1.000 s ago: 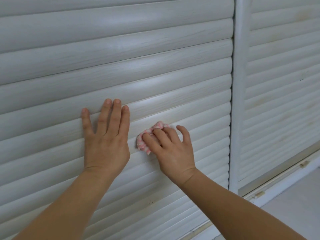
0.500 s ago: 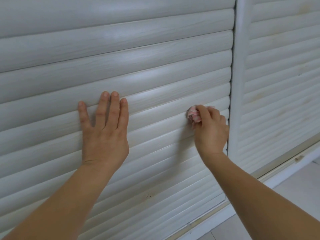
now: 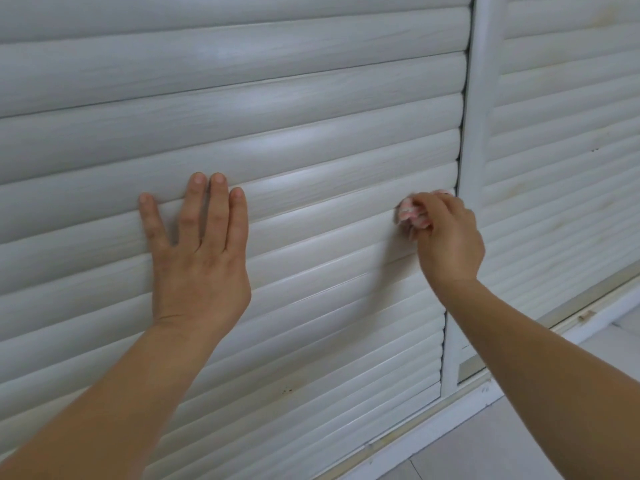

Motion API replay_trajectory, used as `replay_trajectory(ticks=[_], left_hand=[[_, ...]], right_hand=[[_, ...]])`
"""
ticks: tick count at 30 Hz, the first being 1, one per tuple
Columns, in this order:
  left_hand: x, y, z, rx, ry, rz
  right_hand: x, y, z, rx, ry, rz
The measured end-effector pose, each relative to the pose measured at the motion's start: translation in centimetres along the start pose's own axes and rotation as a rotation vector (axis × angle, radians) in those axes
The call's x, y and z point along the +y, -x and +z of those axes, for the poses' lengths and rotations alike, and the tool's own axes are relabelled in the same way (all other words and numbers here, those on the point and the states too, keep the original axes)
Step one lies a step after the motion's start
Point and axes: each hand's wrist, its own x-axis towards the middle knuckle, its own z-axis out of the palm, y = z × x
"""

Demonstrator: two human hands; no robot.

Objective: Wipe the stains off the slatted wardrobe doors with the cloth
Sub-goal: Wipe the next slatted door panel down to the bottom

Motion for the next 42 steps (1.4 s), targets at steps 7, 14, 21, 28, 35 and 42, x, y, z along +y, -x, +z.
replay_trajectory(ticks=[7, 14, 21, 28, 35, 42], left_hand=[[-0.2, 0.1, 0.0, 0.005, -0.005, 0.013], [0.5, 0.0, -0.5, -0.003, 0.058, -0.073], [0.4, 2.5, -2.0, -0.043, 0.159, -0.155], [-1.0, 6.7, -3.4, -0.123, 0.161, -0.340], [-2.1, 10.8, -4.0, -0.182, 0.129, -0.434], [-2.5, 13.9, -5.0, -0.245, 0.082, -0.476]], right_hand=[[1.4, -0.9, 0.8, 0.087, -0.376, 0.358], [-2.2, 4.2, 2.6, 0.061, -0.459, 0.369], [-5.5, 10.1, 4.3, -0.170, -0.467, 0.042], [-3.7, 8.6, 3.4, -0.199, -0.417, -0.100], [-8.8, 11.6, 5.0, -0.129, -0.214, -0.433], [-15.3, 15.6, 7.3, -0.105, -0.124, -0.645]])
